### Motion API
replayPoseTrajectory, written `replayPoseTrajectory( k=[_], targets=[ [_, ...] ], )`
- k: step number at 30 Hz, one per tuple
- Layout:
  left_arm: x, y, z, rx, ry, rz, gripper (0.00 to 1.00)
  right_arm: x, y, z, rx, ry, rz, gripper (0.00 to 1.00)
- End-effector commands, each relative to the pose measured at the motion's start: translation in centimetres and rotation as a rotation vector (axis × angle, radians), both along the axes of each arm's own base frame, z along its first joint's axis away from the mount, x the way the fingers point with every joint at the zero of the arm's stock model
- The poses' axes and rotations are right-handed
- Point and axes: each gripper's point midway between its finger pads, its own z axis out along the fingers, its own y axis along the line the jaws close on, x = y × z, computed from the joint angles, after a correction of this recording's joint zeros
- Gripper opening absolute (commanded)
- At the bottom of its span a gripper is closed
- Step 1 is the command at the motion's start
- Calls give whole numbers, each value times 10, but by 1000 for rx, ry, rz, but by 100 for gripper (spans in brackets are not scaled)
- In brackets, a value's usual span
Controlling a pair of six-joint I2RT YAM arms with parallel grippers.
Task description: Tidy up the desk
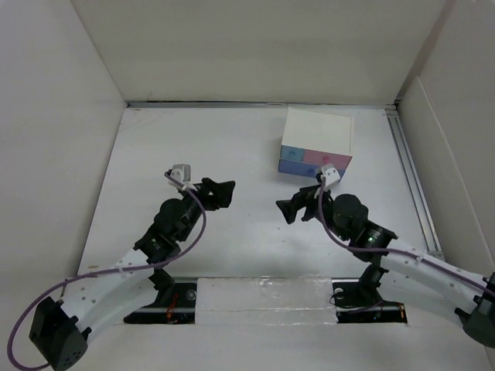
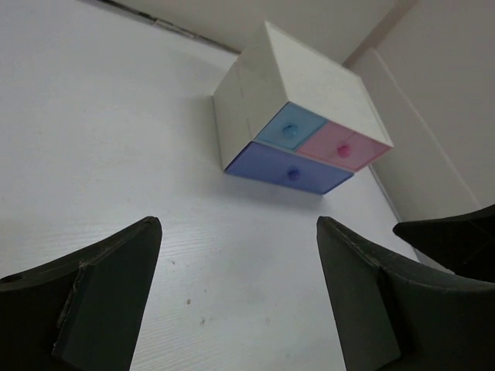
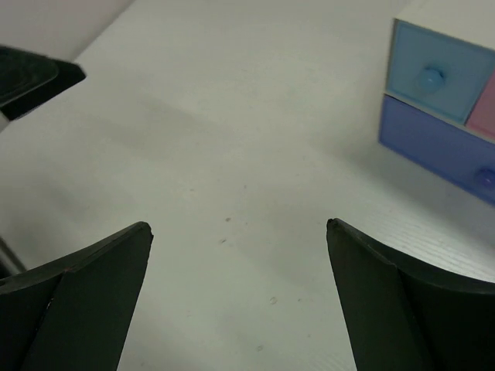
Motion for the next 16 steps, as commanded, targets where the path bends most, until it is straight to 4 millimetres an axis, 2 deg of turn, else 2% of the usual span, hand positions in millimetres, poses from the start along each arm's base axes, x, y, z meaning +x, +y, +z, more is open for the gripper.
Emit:
replayPoseTrajectory(
  k=[1,2,3,7,11,16],
  targets=[
    [-10,2,36,-81,-106,-33,78,-36,13,19,-2,-77,203,100],
    [-13,3,39,-87,-114,-34,78,-44,15,25,14,-95,237,100],
    [-16,7,42,-95,-120,-31,78,-50,9,39,45,-134,241,100],
    [-28,17,50,-139,-144,-29,78,-64,-2,56,72,-191,262,100],
    [-39,25,52,-182,-168,-33,78,-64,-4,53,83,-182,250,100],
    [-42,28,46,-203,-153,-27,81,-66,1,48,70,-164,270,100]
  ],
)
